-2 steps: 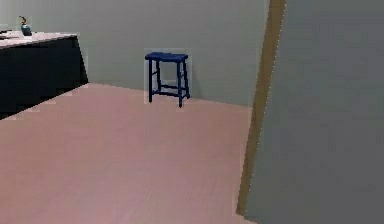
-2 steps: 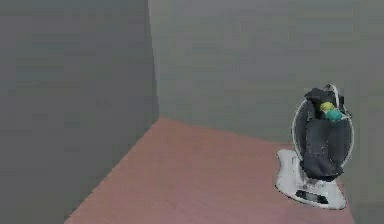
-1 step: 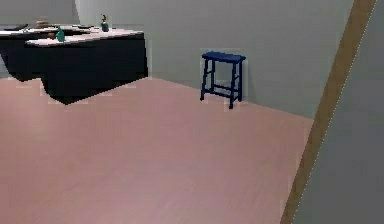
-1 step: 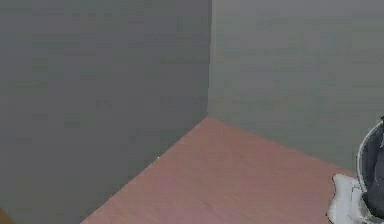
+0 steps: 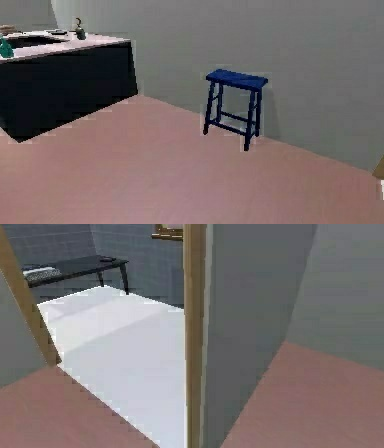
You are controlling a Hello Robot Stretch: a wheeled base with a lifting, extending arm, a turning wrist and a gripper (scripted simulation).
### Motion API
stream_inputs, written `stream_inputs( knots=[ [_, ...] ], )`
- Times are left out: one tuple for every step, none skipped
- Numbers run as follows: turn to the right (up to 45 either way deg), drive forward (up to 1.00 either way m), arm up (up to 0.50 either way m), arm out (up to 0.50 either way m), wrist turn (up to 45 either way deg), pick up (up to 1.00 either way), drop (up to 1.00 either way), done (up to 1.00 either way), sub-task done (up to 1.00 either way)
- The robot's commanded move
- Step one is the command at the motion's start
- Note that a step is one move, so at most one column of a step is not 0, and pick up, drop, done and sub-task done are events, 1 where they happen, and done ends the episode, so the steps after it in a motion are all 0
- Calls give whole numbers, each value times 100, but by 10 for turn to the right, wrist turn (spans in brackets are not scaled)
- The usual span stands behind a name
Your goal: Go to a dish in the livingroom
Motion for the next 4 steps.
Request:
stream_inputs(
  knots=[
    [300,0,0,0,0,0,0,0,0],
    [0,50,0,0,0,0,0,0,0],
    [450,0,0,0,0,0,0,0,0],
    [30,0,0,0,0,0,0,0,0]
  ],
)
